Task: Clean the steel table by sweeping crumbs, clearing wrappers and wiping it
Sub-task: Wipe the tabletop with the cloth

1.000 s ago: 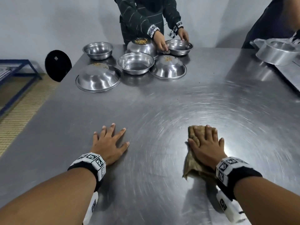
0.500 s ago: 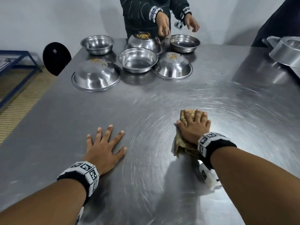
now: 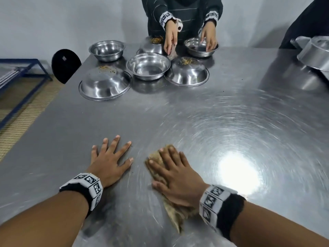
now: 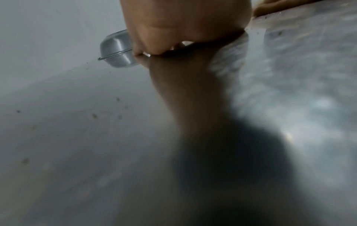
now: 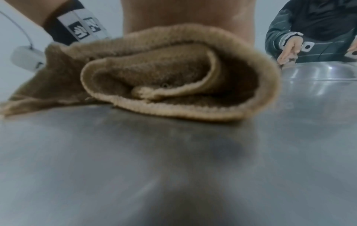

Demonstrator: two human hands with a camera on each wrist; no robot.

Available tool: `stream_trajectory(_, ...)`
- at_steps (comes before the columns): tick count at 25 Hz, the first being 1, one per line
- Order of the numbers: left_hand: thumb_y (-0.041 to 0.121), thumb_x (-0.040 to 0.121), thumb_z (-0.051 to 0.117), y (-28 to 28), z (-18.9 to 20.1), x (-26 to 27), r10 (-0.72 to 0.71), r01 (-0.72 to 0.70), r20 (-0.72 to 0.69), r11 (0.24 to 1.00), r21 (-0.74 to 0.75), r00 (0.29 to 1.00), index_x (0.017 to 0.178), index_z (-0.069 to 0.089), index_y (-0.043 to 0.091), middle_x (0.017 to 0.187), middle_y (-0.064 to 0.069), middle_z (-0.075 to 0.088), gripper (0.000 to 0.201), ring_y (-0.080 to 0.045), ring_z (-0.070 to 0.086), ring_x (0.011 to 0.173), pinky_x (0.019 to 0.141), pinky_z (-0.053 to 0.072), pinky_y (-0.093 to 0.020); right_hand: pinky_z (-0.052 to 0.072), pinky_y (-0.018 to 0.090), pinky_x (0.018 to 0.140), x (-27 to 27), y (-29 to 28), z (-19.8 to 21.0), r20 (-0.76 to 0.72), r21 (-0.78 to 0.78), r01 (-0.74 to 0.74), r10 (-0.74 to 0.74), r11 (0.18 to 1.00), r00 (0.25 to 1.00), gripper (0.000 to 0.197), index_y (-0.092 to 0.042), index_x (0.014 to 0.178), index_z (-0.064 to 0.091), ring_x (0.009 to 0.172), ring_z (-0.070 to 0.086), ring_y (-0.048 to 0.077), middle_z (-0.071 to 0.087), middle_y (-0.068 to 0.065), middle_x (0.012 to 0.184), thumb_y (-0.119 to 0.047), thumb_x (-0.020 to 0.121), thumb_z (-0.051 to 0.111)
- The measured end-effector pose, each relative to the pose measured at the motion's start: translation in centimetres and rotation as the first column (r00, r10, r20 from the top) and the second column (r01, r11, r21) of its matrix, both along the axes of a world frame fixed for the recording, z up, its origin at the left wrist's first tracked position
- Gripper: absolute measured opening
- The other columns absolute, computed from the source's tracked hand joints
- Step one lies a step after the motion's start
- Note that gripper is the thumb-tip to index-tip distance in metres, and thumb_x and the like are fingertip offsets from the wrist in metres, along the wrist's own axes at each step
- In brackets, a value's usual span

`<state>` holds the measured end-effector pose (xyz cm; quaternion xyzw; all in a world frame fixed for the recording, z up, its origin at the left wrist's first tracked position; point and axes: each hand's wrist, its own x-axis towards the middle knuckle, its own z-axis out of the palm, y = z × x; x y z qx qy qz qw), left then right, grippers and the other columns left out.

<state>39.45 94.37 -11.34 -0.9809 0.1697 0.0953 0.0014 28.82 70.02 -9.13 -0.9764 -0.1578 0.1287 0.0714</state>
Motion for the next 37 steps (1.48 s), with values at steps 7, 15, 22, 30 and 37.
stream_trajectory(7,0.078,0.073,0.007,2.3,1.3,1.1,0.013,-0.012,0.058,1.000,-0.019,0.998,0.150,0.026,0.043,0.161,-0.003,0.021,0.087,-0.031,0.021,0.146,0.116,0.016,-0.053,-0.012,0.049,0.118,-3.1,-9.1,0.5,-0.059,0.000,0.304,-0.304,0.953,0.951,0.071,-0.053,0.144,-0.016,0.140,-0.037,0.019,-0.031,-0.004,0.155,-0.077,0.078,-0.007)
stream_trajectory(15,0.078,0.072,0.005,3.4,0.2,2.8,0.098,-0.098,0.010,0.994,-0.047,0.995,0.152,0.015,0.045,0.164,0.002,0.004,0.087,-0.030,0.004,0.150,0.117,0.003,-0.054,-0.001,0.053,0.119,5.8,-16.3,-0.6,-0.023,0.000,0.632,-0.632,0.775,0.774,0.064,-0.040,0.152,0.005,0.148,-0.013,0.030,-0.009,0.005,0.162,-0.062,0.094,0.024)
stream_trajectory(22,0.075,0.077,0.003,3.5,-0.3,2.8,0.099,-0.098,0.040,0.995,-0.028,0.994,0.152,0.011,0.047,0.164,0.004,0.001,0.080,-0.028,0.001,0.150,0.118,0.001,-0.054,-0.001,0.051,0.119,14.5,-16.4,-0.7,0.002,0.023,0.733,-0.733,0.680,0.681,0.061,-0.038,0.152,0.015,0.148,-0.006,0.034,-0.004,0.007,0.162,-0.058,0.095,0.027)
stream_trajectory(30,0.074,0.078,0.001,3.5,-0.4,2.9,0.108,-0.107,0.043,0.994,-0.012,0.993,0.150,0.004,0.050,0.164,0.006,-0.003,0.076,-0.025,-0.003,0.150,0.119,-0.002,-0.053,-0.005,0.055,0.118,20.2,-10.4,-0.4,-0.033,0.011,0.589,-0.589,0.808,0.808,0.055,-0.043,0.151,0.008,0.147,-0.013,0.037,-0.010,0.007,0.162,-0.053,0.099,0.017)
stream_trajectory(37,0.073,0.080,0.001,3.6,-0.5,3.0,0.094,-0.094,0.039,0.996,-0.011,0.995,0.150,0.002,0.049,0.164,0.006,-0.003,0.074,-0.027,-0.003,0.150,0.118,-0.001,-0.056,-0.007,0.057,0.116,18.4,-0.7,0.0,-0.045,-0.012,0.253,-0.253,0.968,0.966,0.054,-0.043,0.151,0.002,0.144,-0.018,0.041,-0.013,0.009,0.161,-0.050,0.100,0.016)
